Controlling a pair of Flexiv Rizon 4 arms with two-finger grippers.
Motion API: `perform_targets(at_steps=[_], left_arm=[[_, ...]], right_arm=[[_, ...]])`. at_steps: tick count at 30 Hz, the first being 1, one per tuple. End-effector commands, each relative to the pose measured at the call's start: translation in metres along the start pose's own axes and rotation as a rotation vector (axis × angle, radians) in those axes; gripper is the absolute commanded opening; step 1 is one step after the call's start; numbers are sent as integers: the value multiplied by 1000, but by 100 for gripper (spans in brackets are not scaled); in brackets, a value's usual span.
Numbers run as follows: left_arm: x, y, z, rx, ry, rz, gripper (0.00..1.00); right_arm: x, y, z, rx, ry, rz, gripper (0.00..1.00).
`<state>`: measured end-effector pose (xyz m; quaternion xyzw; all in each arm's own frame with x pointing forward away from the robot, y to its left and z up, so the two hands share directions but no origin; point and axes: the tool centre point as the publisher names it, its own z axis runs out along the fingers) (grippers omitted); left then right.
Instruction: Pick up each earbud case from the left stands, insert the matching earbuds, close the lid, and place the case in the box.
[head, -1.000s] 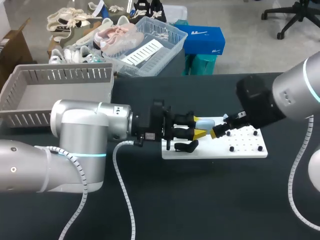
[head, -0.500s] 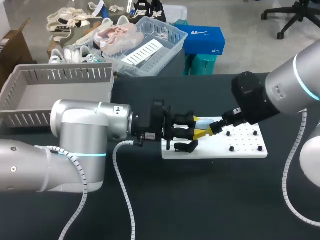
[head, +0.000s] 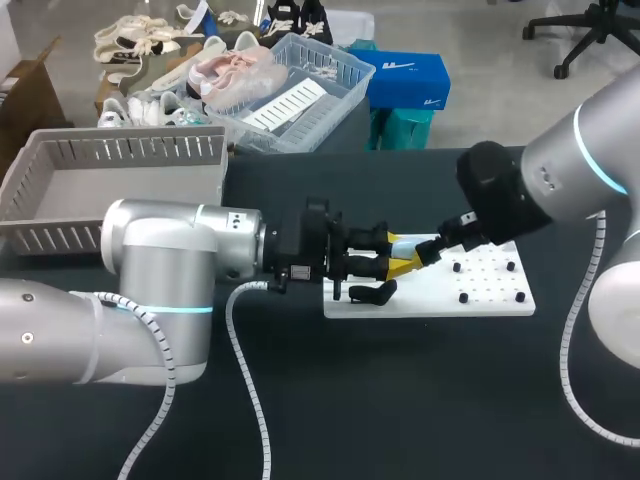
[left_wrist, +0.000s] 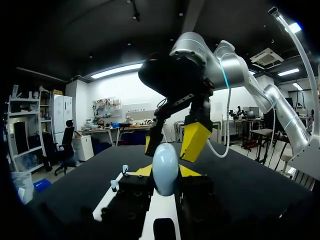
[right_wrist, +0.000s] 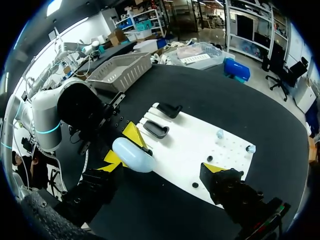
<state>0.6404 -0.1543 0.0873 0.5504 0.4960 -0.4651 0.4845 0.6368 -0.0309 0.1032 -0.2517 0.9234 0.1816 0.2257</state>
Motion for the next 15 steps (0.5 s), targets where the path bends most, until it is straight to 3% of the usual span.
perform_targets(at_steps=[1,15], left_arm=[[1,1,0,0,-4,1,0],[1,1,0,0,-4,1,0]], right_arm=[[-1,2,1,11,-1,4,100],[-4,1,1,23,-6,9,100]])
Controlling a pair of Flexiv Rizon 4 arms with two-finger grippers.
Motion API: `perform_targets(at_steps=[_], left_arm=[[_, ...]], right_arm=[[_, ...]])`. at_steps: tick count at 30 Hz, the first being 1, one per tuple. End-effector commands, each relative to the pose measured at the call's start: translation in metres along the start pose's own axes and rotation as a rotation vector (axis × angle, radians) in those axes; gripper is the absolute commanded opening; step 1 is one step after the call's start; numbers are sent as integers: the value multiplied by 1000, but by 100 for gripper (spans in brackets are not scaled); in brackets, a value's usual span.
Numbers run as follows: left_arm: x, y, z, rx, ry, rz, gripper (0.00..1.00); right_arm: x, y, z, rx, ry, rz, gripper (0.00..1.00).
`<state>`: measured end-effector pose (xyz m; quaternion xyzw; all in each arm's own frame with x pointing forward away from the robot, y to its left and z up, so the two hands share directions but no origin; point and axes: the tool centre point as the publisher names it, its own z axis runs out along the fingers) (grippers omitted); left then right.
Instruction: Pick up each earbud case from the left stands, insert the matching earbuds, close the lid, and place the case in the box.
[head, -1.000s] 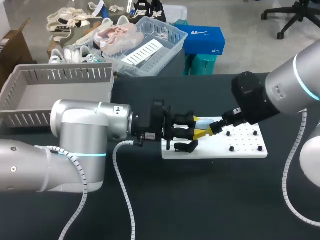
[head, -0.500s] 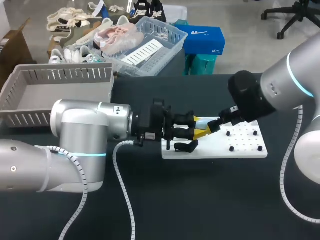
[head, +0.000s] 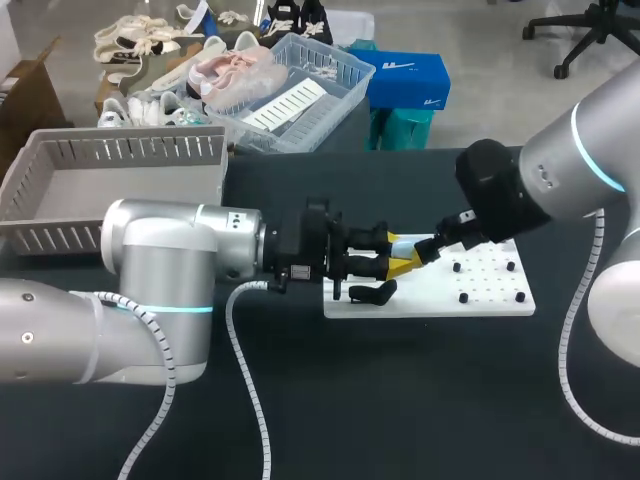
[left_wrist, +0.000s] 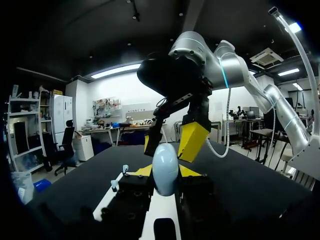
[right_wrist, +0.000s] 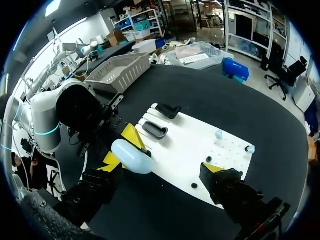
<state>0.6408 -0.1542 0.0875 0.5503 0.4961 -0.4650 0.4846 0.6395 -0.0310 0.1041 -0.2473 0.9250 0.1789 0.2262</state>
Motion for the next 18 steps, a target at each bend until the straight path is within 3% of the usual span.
perform_targets(at_steps=[1,18], left_arm=[[1,0,0,0,-4,1,0],[1,0,0,0,-4,1,0]], right_arm=[[-2,2,0,16,-6,1,100],[-22,0,-10,52,-23,-30,100]])
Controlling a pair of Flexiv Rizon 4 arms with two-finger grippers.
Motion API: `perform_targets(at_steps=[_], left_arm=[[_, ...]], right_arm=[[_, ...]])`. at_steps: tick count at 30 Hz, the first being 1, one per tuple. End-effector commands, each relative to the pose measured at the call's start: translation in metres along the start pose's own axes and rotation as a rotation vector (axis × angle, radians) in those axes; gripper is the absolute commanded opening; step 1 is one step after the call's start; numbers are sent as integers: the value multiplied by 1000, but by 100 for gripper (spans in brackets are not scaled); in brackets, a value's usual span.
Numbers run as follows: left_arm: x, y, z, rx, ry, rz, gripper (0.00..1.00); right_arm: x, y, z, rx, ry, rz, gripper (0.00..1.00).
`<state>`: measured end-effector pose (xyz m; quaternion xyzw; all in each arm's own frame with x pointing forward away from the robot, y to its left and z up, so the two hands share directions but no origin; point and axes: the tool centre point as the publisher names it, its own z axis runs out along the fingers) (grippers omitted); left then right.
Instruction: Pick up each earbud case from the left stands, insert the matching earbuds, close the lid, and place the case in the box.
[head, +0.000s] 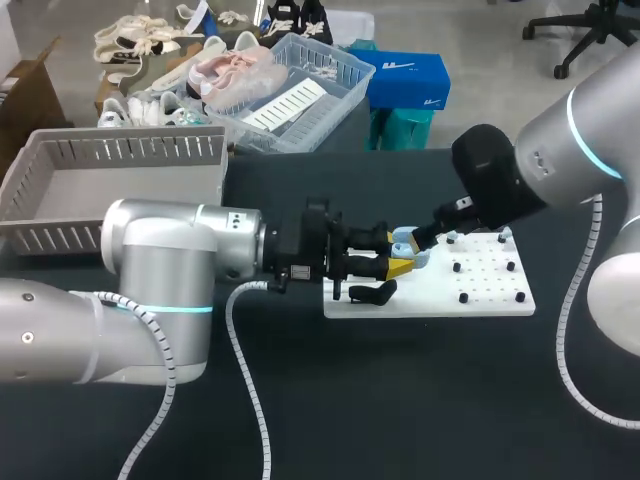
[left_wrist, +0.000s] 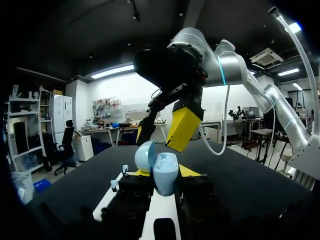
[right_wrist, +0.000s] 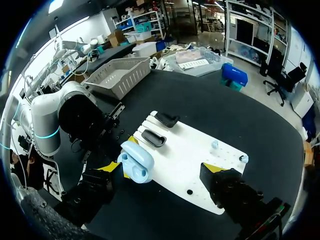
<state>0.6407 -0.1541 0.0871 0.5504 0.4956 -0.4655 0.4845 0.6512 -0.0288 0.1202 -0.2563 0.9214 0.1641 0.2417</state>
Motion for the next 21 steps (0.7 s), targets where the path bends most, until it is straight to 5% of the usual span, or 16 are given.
perform_targets(at_steps=[1,9,21], left_arm=[[1,0,0,-1,-3,1,0],[1,0,0,-1,-3,1,0],[1,0,0,-1,-3,1,0]], right_arm=[[-6,0,-2,29,-8,-3,100],[-13,-18,-20,108,-40,9,100],[17,-78,-33,346,35,71,100]])
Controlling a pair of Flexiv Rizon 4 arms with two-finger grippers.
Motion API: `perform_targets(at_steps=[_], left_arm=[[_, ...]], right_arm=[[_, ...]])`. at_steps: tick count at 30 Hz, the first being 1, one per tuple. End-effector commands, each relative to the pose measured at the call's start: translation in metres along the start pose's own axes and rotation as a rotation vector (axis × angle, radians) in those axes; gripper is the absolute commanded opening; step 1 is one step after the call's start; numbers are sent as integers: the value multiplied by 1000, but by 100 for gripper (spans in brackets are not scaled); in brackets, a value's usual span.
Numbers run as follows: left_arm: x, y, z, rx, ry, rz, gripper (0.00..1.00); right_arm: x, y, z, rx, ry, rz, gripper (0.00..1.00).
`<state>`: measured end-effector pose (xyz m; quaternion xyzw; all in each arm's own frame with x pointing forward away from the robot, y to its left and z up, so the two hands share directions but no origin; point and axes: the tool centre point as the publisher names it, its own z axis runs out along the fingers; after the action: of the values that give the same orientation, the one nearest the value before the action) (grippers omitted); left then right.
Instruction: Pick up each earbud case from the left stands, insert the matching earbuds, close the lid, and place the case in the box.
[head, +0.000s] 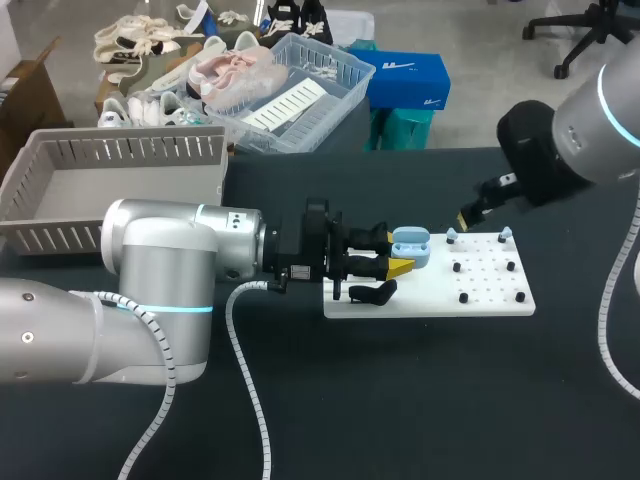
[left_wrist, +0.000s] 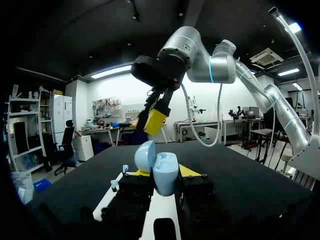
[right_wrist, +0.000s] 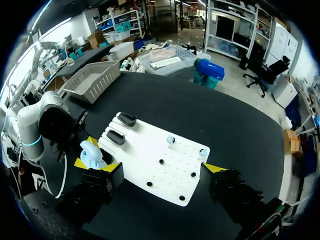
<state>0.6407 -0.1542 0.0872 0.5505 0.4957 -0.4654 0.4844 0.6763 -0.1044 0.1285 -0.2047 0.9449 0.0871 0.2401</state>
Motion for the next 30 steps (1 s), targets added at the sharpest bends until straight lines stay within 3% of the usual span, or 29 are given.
perform_targets(at_steps=[1,11,17,19,24,28,30], left_arm=[[1,0,0,-1,-3,1,0],[1,0,0,-1,-3,1,0],[1,0,0,-1,-3,1,0],[1,0,0,-1,-3,1,0],[1,0,0,-1,-3,1,0],[1,0,0,-1,-3,1,0],[1,0,0,-1,-3,1,0]], right_arm=[[13,-10,1,190,4,7,100],[21,-36,23,275,84,7,100],[18,-46,39,279,113,7,100],[17,-49,44,262,126,17,85],[15,-58,58,253,150,28,84],[14,-62,66,253,168,24,70],[13,-63,69,253,175,22,69]])
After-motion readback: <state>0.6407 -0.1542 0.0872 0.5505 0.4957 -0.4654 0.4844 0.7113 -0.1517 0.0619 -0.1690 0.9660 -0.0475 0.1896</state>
